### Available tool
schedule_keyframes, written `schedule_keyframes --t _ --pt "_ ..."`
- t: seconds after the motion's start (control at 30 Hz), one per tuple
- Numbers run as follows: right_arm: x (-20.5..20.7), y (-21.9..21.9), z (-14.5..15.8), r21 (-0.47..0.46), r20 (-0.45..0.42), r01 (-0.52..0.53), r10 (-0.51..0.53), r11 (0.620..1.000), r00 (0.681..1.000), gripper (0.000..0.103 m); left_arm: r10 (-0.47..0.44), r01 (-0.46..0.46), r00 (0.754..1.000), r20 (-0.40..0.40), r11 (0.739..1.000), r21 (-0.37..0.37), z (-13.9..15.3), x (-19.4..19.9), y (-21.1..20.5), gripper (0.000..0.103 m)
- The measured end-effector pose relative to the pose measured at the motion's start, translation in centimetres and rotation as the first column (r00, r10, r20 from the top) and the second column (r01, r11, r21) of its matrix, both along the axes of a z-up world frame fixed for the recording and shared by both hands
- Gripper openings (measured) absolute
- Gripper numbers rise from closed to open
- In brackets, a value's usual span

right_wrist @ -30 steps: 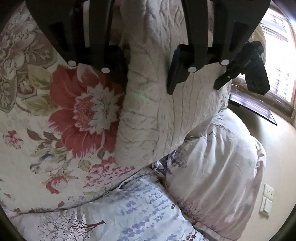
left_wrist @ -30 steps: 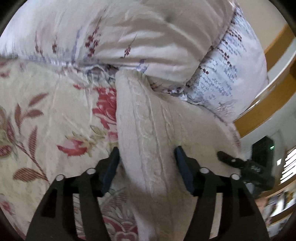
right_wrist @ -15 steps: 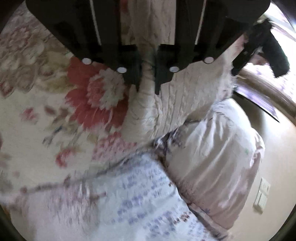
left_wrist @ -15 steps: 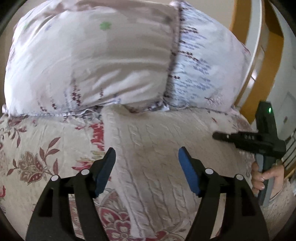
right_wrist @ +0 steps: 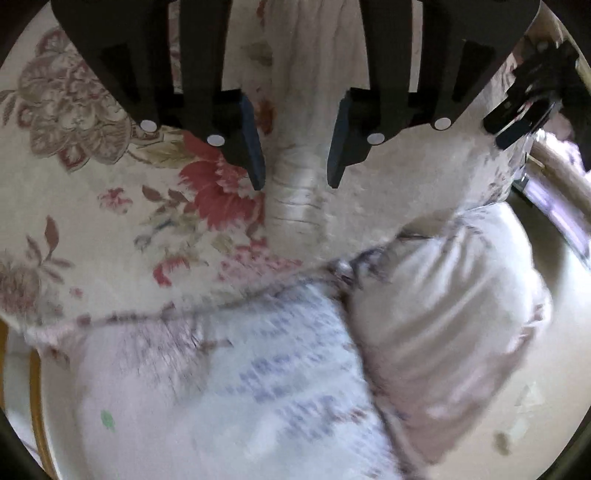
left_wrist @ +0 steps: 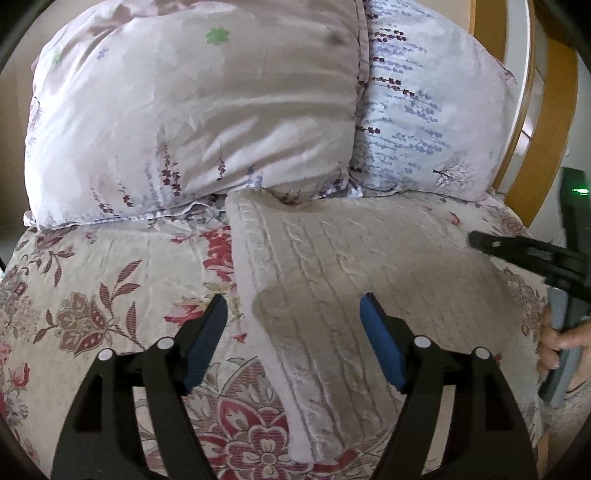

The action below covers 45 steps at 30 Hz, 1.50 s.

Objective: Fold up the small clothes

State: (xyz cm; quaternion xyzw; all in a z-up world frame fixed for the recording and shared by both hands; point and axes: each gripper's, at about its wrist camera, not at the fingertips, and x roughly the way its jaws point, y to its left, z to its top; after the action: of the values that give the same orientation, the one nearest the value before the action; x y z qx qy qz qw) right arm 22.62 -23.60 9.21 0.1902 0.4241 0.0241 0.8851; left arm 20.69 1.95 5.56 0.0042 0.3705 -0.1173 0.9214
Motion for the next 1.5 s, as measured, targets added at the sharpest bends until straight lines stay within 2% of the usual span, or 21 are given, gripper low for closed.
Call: schedule_keyframes --t 0.1,0.27,0.3,0.37,0.5,0.67,0.73,0.83,0.93,1.0,1.1,1.2,1.27,1.4,1.5 --pt "-1.3 1.2 1.1 -0.022 0.047 -0.070 0.071 0.997 0.996 0.037 0.006 -0.006 1.000 -0.003 1.000 0.020 -0.2 -0.1 0.0 0.075" --pt "-2.3 3.0 1.0 -0.094 0.044 -0.125 0.129 0.988 0.991 0.038 0.016 -0.016 1.000 -0.018 0.999 0.034 -0.8 -0.2 -0.1 0.078" --pt "-2.4 3.1 1.0 -0.100 0.040 -0.129 0.134 0.987 0.990 0.040 0.020 -0.019 1.000 -0.017 0.999 0.036 -0.8 -0.3 -0.1 0.078" --pt "-2.8 3.2 0.8 -0.115 0.035 -0.134 0.139 0.984 0.990 0.053 0.024 -0.023 1.000 -0.017 0.999 0.042 -1.0 -0.3 -0.1 0.080" --pt "-3.5 3.8 0.6 -0.168 0.037 -0.150 0.159 0.974 0.987 0.055 0.031 -0.029 0.999 -0.026 0.997 0.065 -1.7 -0.3 -0.3 0.085" --pt "-3.6 4.5 -1.0 -0.238 -0.041 -0.172 0.167 0.956 0.985 0.055 0.035 -0.033 0.999 -0.037 0.998 0.062 -2.7 -0.4 -0.4 0.088" --pt "-3.7 4.6 -2.3 -0.243 -0.084 -0.184 0.168 0.952 0.982 0.055 0.037 -0.035 0.998 -0.041 0.998 0.060 -2.9 -0.4 -0.4 0.088" --pt "-4.0 4.6 -3.0 -0.231 -0.100 -0.179 0.159 0.956 0.982 0.055 0.039 -0.037 0.998 -0.052 0.998 0.056 -3.2 -0.3 -0.3 0.090" --pt "-4.2 3.7 -4.0 -0.146 -0.120 -0.154 0.137 0.977 0.983 0.056 0.051 -0.048 0.996 -0.070 0.998 0.041 -3.6 -0.1 -0.2 0.092" --pt "-4.3 3.4 -4.0 -0.121 -0.114 -0.145 0.132 0.982 0.985 0.057 0.052 -0.050 0.996 -0.076 0.998 0.031 -3.6 0.0 0.0 0.093" --pt "-4.8 3.4 -2.9 -0.141 -0.093 -0.129 0.116 0.982 0.989 0.059 0.048 -0.049 0.996 -0.080 0.999 -0.006 -3.0 -0.2 0.6 0.093" --pt "-5.7 2.8 -1.0 -0.171 -0.030 -0.085 0.081 0.982 0.996 0.066 0.051 -0.054 0.997 -0.063 0.997 -0.052 -2.1 -1.2 1.8 0.093" --pt "-6.3 2.2 0.1 -0.175 0.008 -0.062 0.065 0.983 0.998 0.078 0.064 -0.066 0.997 -0.044 0.996 -0.054 -1.6 -1.8 2.5 0.094" --pt "-7.9 1.8 1.8 -0.210 0.080 -0.023 0.040 0.977 0.996 0.088 0.091 -0.093 0.995 -0.027 0.994 -0.063 -1.2 -3.6 3.7 0.101" --pt "-8.9 2.4 2.3 -0.240 0.097 -0.031 0.056 0.970 0.994 0.095 0.125 -0.125 0.992 -0.025 0.992 -0.030 -1.4 -4.9 3.9 0.101"
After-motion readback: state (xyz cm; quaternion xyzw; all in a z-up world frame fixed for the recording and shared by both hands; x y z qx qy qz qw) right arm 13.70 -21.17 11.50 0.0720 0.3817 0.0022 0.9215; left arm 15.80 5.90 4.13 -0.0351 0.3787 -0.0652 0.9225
